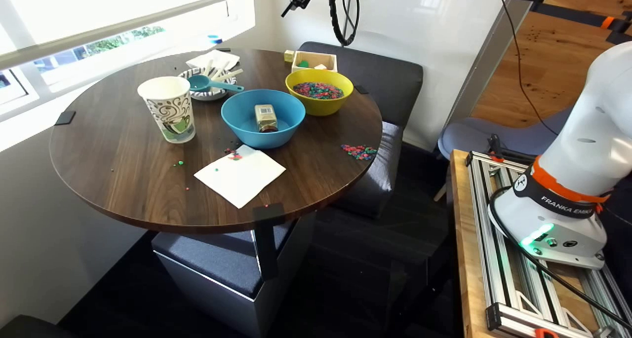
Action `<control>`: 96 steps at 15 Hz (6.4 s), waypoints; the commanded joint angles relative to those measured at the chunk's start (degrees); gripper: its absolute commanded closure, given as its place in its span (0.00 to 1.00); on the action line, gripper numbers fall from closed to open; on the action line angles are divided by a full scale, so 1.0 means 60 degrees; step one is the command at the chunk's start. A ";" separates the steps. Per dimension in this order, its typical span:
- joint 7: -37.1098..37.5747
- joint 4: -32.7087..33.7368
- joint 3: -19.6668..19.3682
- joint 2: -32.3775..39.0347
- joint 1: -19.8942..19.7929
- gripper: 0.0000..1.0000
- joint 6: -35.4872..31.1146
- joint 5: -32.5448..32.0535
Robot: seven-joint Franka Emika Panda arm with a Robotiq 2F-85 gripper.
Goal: Put the white spoon in the yellow bowl
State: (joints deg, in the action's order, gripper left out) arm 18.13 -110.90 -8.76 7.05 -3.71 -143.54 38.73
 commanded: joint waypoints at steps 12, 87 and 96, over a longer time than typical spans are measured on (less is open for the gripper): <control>-0.3709 0.0449 0.0598 0.0898 -0.0765 0.00 0.1109 0.1185; -0.5655 0.7872 0.1528 0.3989 -0.3728 0.99 1.2478 -0.1758; -0.5652 0.8495 0.1485 0.4268 -0.3841 0.99 1.2570 -0.1532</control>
State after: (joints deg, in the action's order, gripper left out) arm -15.78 -59.93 0.15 32.67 -26.75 -68.12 29.54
